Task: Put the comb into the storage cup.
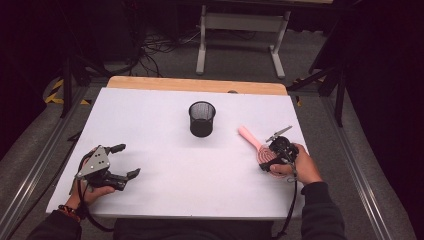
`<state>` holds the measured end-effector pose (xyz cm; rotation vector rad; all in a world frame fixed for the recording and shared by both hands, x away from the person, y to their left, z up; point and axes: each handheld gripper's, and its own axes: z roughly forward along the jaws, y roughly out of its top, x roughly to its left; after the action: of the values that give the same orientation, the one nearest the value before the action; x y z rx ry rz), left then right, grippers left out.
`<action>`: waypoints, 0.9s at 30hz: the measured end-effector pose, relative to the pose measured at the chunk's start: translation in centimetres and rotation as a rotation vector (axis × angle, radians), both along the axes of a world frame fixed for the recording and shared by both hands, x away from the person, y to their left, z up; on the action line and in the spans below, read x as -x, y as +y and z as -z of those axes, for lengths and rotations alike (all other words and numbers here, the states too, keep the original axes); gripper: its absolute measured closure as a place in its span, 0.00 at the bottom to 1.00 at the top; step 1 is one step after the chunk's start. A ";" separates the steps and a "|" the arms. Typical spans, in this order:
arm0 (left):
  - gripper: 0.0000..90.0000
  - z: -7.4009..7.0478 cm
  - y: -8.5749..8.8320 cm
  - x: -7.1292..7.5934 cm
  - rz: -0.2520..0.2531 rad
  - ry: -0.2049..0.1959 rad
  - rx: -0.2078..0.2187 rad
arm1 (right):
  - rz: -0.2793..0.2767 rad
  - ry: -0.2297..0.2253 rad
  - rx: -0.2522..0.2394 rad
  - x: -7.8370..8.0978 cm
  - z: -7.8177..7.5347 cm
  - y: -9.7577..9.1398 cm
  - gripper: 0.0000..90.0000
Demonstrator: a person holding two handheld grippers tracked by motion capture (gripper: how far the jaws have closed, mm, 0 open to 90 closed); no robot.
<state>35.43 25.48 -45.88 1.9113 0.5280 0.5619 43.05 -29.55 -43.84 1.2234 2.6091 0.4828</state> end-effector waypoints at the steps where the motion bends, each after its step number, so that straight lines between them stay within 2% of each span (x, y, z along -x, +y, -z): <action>1: 0.07 0.0 0.0 0.0 -0.001 0.000 0.001 | 0.000 0.000 -0.001 0.0 0.0 0.0 0.19; 4: 0.07 0.0 0.0 0.0 0.001 0.003 0.001 | -0.004 0.011 0.002 -0.1 -0.1 0.0 0.20; 10: 0.08 0.2 -0.4 -0.1 0.004 0.009 -0.022 | -0.001 0.056 0.043 -0.7 -0.2 0.6 0.20; 16: 0.08 0.4 -0.6 -0.2 0.007 0.018 -0.038 | -0.022 0.086 0.073 -1.1 -0.4 1.0 0.21; 22: 0.09 0.4 -0.6 -0.2 -0.004 0.024 -0.037 | -0.027 0.068 0.057 -0.9 -0.4 0.7 0.21; 27: 0.09 0.4 -0.6 -0.2 -0.011 0.015 -0.044 | -0.014 0.034 0.021 -0.6 -0.3 0.4 0.22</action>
<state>35.62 24.83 -46.26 1.9565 0.5400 0.5707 43.67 -29.12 -43.51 1.2181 2.6454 0.4392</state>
